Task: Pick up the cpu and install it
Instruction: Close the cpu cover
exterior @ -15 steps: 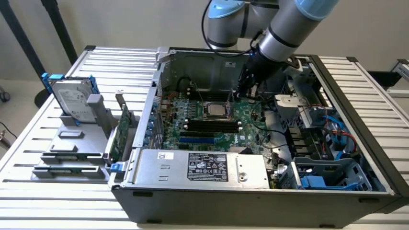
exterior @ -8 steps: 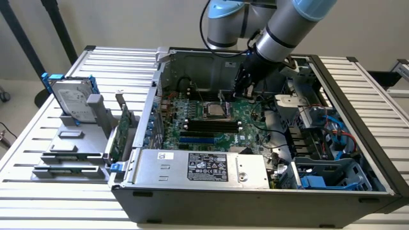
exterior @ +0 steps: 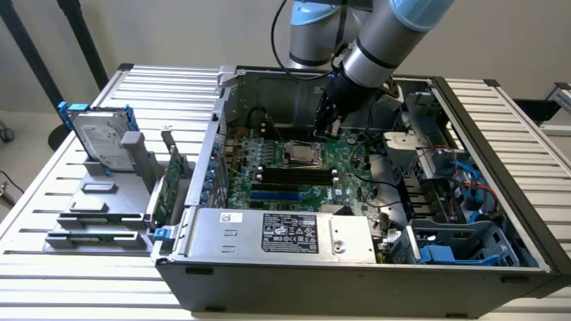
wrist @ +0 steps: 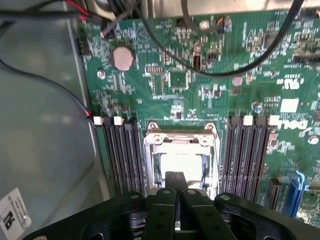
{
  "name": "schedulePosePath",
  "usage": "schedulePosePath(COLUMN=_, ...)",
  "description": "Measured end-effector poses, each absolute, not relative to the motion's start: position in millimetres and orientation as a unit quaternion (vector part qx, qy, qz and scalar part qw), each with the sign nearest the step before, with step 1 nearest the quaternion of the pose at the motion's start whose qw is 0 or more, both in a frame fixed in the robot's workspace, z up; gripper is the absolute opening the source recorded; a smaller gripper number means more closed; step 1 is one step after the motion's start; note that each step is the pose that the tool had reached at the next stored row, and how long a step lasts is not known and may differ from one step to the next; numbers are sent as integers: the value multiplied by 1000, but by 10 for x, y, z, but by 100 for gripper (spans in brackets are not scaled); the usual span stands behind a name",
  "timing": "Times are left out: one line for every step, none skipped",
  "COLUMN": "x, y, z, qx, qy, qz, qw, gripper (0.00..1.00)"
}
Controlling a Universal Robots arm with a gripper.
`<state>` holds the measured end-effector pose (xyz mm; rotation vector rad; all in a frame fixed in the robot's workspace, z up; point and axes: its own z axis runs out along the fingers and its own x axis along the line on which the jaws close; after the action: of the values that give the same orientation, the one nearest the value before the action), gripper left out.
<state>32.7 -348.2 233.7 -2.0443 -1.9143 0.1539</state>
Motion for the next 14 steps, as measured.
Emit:
schedulePosePath(x=293, y=-3482, z=2331, qx=-718, qy=-673, qz=55, qw=168, gripper=11)
schedulePosePath(x=258, y=-3482, z=2324, qx=-718, qy=-673, qz=55, qw=168, gripper=11)
schedulePosePath(x=222, y=-3482, z=2315, qx=-718, qy=-673, qz=55, qw=169, gripper=11)
schedulePosePath(x=186, y=-3482, z=2306, qx=-718, qy=-673, qz=56, qw=169, gripper=11)
schedulePosePath(x=146, y=-3482, z=2296, qx=-718, qy=-672, qz=56, qw=169, gripper=11)
schedulePosePath(x=110, y=-3482, z=2287, qx=-718, qy=-672, qz=56, qw=170, gripper=11)
schedulePosePath(x=74, y=-3482, z=2277, qx=-718, qy=-672, qz=57, qw=170, gripper=11)
schedulePosePath(x=41, y=-3482, z=2267, qx=-718, qy=-672, qz=57, qw=170, gripper=11)
schedulePosePath(x=7, y=-3482, z=2256, qx=-718, qy=-672, qz=57, qw=171, gripper=11)
schedulePosePath(x=-26, y=-3482, z=2243, qx=-718, qy=-672, qz=58, qw=171, gripper=11)
schedulePosePath(x=-52, y=-3483, z=2228, qx=-718, qy=-672, qz=58, qw=171, gripper=11)
schedulePosePath(x=-74, y=-3484, z=2210, qx=-718, qy=-672, qz=58, qw=171, gripper=11)
schedulePosePath(x=-90, y=-3486, z=2193, qx=-718, qy=-672, qz=58, qw=171, gripper=11)
schedulePosePath(x=-106, y=-3487, z=2177, qx=-718, qy=-672, qz=58, qw=171, gripper=11)
